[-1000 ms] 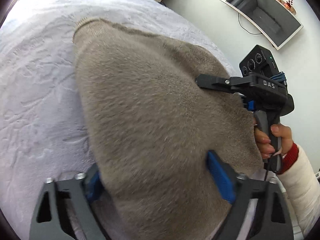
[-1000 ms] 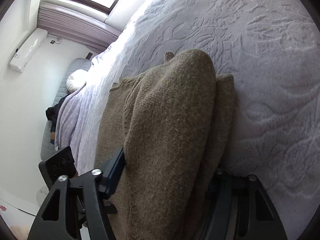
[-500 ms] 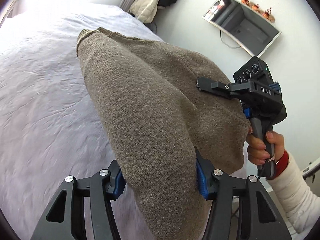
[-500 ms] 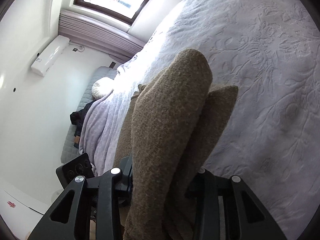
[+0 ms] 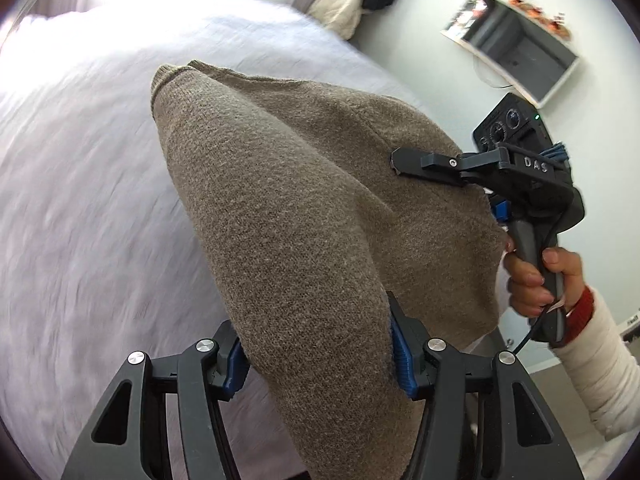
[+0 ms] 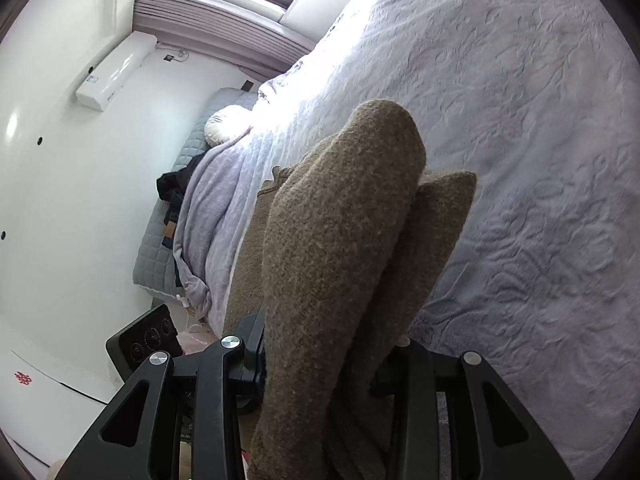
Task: Fold small clothes
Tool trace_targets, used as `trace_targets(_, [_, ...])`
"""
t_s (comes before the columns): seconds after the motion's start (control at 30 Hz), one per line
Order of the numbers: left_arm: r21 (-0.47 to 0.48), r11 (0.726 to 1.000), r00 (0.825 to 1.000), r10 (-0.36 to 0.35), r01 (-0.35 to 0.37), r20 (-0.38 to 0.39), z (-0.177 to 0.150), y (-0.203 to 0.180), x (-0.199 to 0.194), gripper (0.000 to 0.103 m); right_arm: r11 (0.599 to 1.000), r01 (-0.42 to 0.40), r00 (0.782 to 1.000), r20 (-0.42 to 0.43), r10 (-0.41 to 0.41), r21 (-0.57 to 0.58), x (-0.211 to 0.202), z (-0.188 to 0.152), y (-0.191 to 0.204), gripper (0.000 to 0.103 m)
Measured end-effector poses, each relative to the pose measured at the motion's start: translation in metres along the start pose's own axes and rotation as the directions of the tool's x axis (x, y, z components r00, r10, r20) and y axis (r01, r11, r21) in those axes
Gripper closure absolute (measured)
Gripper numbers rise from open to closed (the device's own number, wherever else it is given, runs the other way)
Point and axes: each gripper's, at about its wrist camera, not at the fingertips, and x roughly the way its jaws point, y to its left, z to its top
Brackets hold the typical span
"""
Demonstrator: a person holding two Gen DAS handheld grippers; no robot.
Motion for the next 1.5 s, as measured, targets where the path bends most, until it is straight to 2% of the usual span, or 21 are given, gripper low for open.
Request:
trace_targets(0.1, [-0.069,0.990,0.992,0.120,-0.123,-0.049,-0.019,0.023,0.020,0.024,0.993,0.114,0.992,-0.053,-0.114,-0.001,0.030,-0.013,-0.010,0.061])
trace_targets(0.13, [-0.092,0.987,0.991,0.129,-0.132,-0.042,-0.026,0.028,0.021,0.017,0.989,0.150,0.987,-0.054,-0.150,-0.003,0.032,-0.016,-0.013,0.058])
trace_targets(0.23, [-0.118,0.983,0.990,0.140,-0.140,-0.003,-0.035,0.030,0.013,0.015,0.982,0.187,0.982,-0.037,-0.187,0.009,0.023,-0.026,-0.017,0.049])
trace_targets(0.33, [-0.111,0.975,0.979,0.199,-0.194,0.034,-0.037,0.020,0.005,0.015,0.947,0.317,0.948,0.002,-0.318,-0.049,-0.003,-0.038,-0.009,0.048])
trace_targets(0.4, [-0.088,0.963,0.964,0.261,-0.255,0.057,-0.040,0.011,-0.002,0.015,0.921,0.378,0.925,0.073,-0.372,-0.096,-0.021,-0.047,0.007,0.048])
trace_targets(0.43, [-0.073,0.954,0.953,0.296,-0.291,0.070,-0.042,0.010,-0.006,0.011,0.919,0.379,0.923,0.107,-0.369,-0.106,-0.028,-0.048,0.015,0.051])
trace_targets(0.47, [-0.065,0.944,0.942,0.327,-0.323,0.079,-0.051,-0.003,-0.010,0.004,0.925,0.363,0.928,0.136,-0.348,-0.114,-0.037,-0.053,0.022,0.060])
trace_targets(0.5, [-0.063,0.928,0.923,0.371,-0.366,0.099,-0.055,-0.008,-0.014,0.000,0.933,0.338,0.935,0.156,-0.319,-0.120,-0.046,-0.057,0.027,0.063])
trace_targets(0.53, [-0.059,0.920,0.913,0.392,-0.388,0.115,-0.060,-0.010,-0.019,0.000,0.941,0.312,0.942,0.168,-0.290,-0.130,-0.054,-0.063,0.031,0.065])
trace_targets(0.63, [-0.058,0.920,0.912,0.392,-0.388,0.122,-0.068,-0.018,-0.022,0.000,0.946,0.260,0.961,0.152,-0.233,-0.194,-0.041,-0.074,0.053,0.065])
trace_targets(0.8, [-0.080,0.911,0.904,0.411,-0.404,0.117,-0.075,-0.028,-0.021,0.000,0.907,0.305,0.952,0.103,-0.288,-0.291,0.001,-0.094,0.072,0.065])
trace_targets(0.83, [-0.088,0.910,0.904,0.412,-0.404,0.116,-0.071,-0.013,-0.024,0.000,0.901,0.325,0.946,0.094,-0.311,-0.286,0.006,-0.097,0.068,0.065])
trace_targets(0.9, [-0.107,0.907,0.901,0.419,-0.408,0.112,-0.076,-0.012,-0.027,0.000,0.885,0.387,0.921,0.076,-0.381,-0.258,0.017,-0.099,0.051,0.066])
trace_targets(0.93, [-0.115,0.904,0.899,0.424,-0.412,0.108,-0.078,-0.011,-0.027,0.000,0.886,0.397,0.917,0.066,-0.393,-0.238,0.018,-0.101,0.041,0.070])
trace_targets(1.0, [-0.120,0.896,0.893,0.438,-0.426,0.100,-0.077,-0.002,-0.030,0.000,0.905,0.382,0.924,0.066,-0.376,-0.190,0.015,-0.104,0.027,0.076])
trace_targets(1.07, [-0.114,0.888,0.885,0.456,-0.445,0.095,-0.081,-0.004,-0.031,0.000,0.930,0.336,0.942,0.065,-0.330,-0.146,0.004,-0.107,0.017,0.077])
trace_targets(1.17, [-0.106,0.872,0.868,0.487,-0.477,0.095,-0.083,-0.011,-0.028,0.000,0.934,0.332,0.943,0.074,-0.324,-0.136,-0.004,-0.111,0.018,0.077])
trace_targets(1.23, [-0.106,0.866,0.862,0.498,-0.488,0.100,-0.084,-0.015,-0.028,0.000,0.927,0.350,0.936,0.082,-0.341,-0.134,-0.013,-0.115,0.022,0.073])
trace_targets(1.3, [-0.112,0.856,0.850,0.515,-0.504,0.110,-0.086,-0.020,-0.028,0.000,0.902,0.410,0.912,0.091,-0.400,-0.135,-0.018,-0.119,0.029,0.068])
trace_targets(1.37, [-0.122,0.846,0.839,0.531,-0.518,0.118,-0.087,-0.023,-0.029,0.000,0.886,0.441,0.897,0.103,-0.430,-0.141,-0.027,-0.123,0.037,0.057])
trace_targets(1.5, [-0.128,0.854,0.847,0.518,-0.504,0.118,-0.087,-0.029,-0.029,0.000,0.839,0.525,0.850,0.138,-0.509,-0.140,-0.037,-0.125,0.051,0.041])
